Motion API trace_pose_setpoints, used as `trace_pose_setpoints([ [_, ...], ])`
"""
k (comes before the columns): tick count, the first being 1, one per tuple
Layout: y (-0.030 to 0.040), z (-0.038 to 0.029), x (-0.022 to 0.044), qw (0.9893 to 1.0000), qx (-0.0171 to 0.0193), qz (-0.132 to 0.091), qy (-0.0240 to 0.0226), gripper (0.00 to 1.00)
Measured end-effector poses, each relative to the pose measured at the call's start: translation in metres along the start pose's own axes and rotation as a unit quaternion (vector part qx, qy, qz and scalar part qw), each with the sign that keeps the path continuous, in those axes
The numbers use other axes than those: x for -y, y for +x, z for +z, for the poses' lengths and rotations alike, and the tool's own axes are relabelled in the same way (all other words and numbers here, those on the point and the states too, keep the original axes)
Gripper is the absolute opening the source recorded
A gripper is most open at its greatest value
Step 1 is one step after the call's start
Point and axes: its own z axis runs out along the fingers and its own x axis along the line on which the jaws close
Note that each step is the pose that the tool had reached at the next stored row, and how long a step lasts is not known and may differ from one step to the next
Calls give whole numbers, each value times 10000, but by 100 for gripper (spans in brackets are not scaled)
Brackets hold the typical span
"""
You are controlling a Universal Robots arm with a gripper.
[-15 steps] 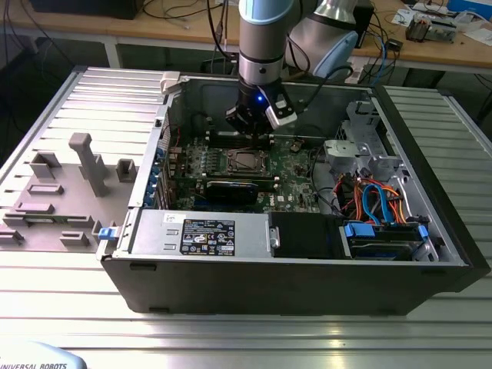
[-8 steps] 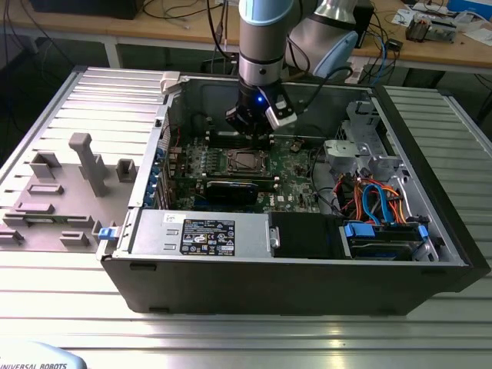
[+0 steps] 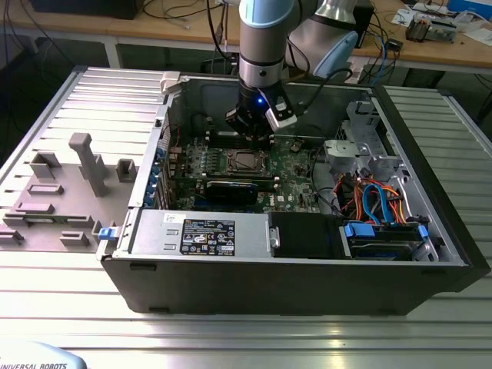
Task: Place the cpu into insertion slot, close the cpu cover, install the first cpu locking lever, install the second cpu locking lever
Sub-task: 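Install the first cpu locking lever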
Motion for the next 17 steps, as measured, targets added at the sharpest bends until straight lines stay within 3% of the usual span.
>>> trace_pose_setpoints([
  [4, -1, 4, 1, 10000, 0, 0, 0, 11],
  [6, -3, -26, -1, 10000, -1, 0, 0, 11],
  [8, -11, -1, 25, 10000, -5, -1, 37, 11],
  [17, -14, 32, 40, 10000, -9, -3, 97, 11],
])
